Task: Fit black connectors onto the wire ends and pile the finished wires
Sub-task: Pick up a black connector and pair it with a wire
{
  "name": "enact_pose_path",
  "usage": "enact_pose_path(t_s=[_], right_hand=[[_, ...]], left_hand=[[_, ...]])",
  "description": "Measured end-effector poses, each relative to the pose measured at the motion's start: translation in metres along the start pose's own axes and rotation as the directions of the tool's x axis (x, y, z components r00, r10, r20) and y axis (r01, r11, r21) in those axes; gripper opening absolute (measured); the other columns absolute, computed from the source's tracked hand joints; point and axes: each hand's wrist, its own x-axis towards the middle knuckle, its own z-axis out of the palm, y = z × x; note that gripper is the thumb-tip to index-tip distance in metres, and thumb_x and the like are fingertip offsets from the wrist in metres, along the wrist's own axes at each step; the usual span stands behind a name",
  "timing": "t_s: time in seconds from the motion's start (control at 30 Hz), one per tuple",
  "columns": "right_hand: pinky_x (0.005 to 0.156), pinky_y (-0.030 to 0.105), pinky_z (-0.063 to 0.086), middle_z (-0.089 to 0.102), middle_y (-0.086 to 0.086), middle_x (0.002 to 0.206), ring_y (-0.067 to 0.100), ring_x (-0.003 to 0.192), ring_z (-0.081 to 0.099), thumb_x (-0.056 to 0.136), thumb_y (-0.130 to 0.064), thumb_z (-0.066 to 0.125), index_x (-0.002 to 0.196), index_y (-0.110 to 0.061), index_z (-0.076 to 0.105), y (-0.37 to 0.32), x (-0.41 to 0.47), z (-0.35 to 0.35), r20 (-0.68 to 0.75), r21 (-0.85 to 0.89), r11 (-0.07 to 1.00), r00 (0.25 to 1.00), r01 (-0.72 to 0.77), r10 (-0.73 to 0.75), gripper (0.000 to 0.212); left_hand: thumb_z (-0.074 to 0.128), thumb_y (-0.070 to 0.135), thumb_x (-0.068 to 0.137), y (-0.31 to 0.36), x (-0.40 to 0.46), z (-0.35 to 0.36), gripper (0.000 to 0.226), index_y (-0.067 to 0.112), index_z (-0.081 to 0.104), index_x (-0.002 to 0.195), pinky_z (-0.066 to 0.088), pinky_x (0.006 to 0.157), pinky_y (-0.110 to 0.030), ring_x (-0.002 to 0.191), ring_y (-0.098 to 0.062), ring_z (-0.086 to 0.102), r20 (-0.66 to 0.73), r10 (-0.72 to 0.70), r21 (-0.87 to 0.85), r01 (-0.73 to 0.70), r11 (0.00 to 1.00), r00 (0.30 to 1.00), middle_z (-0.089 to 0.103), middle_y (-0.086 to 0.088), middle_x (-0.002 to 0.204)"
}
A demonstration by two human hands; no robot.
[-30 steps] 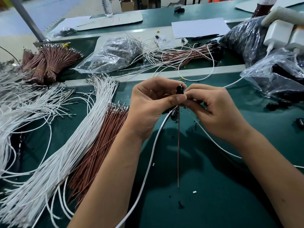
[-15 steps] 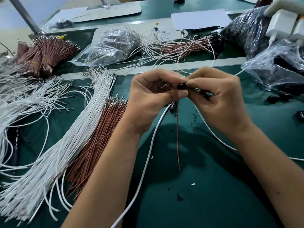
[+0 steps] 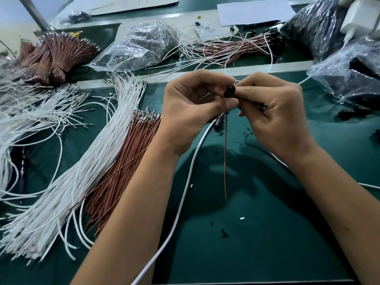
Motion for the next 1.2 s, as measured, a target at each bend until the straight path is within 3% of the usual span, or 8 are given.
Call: enact_pose_path(t_s=[0.2,0.6,0.87,1.2], right_hand=[[0.066,0.037,0.056,0.071,0.004,0.096,0.009,0.079,0.066,0.099,-0.004,0.066,0.107,-0.002,0.079,-0.0021,0.0006,-0.0009,-0.022,-0.026,0.999,1.0,0.018,-0.019,0.015],[0.07,0.029,0.054,0.073,0.007,0.095,0.015,0.081,0.067,0.098,-0.003,0.066,0.105,-0.001,0.08,-0.0034,0.0004,-0.0017,-0.015,-0.053,0.998,1.0,0.018,-0.019,0.015],[0.067,0.033,0.055,0.074,0.008,0.092,0.018,0.077,0.069,0.096,-0.001,0.069,0.102,-0.003,0.08,-0.0044,-0.0006,-0.0014,-0.023,-0.034,0.999,1.0,-0.006,0.005,0.013],[0.069,0.016,0.049,0.074,0.01,0.088,0.02,0.075,0.07,0.092,-0.001,0.073,0.097,-0.003,0.081,-0.0052,-0.0009,-0.0016,-0.057,-0.027,0.999,0.998,-0.024,0.022,0.009]], left_hand=[[0.076,-0.021,0.069,0.0019,0.0,-0.0004,0.034,0.004,0.069,0.091,0.054,0.085,-0.029,0.088,-0.017,0.067,0.002,0.012,-0.007,-0.012,1.0,1.0,0.072,-0.003,0.093],[0.074,-0.023,0.068,0.0035,-0.0005,0.0016,0.036,0.003,0.069,0.091,0.053,0.08,-0.027,0.085,-0.017,0.065,0.016,0.015,-0.026,-0.015,1.0,1.0,0.067,-0.008,0.092],[0.073,-0.025,0.068,0.0038,-0.0005,0.0028,0.037,0.003,0.068,0.093,0.052,0.079,-0.027,0.084,-0.016,0.065,0.024,0.037,-0.042,-0.036,0.998,0.999,0.066,-0.008,0.091],[0.074,-0.024,0.068,0.0014,-0.0004,0.0019,0.035,0.002,0.068,0.09,0.051,0.079,-0.026,0.085,-0.016,0.064,0.038,0.047,-0.068,-0.045,0.997,0.998,0.067,-0.006,0.092]])
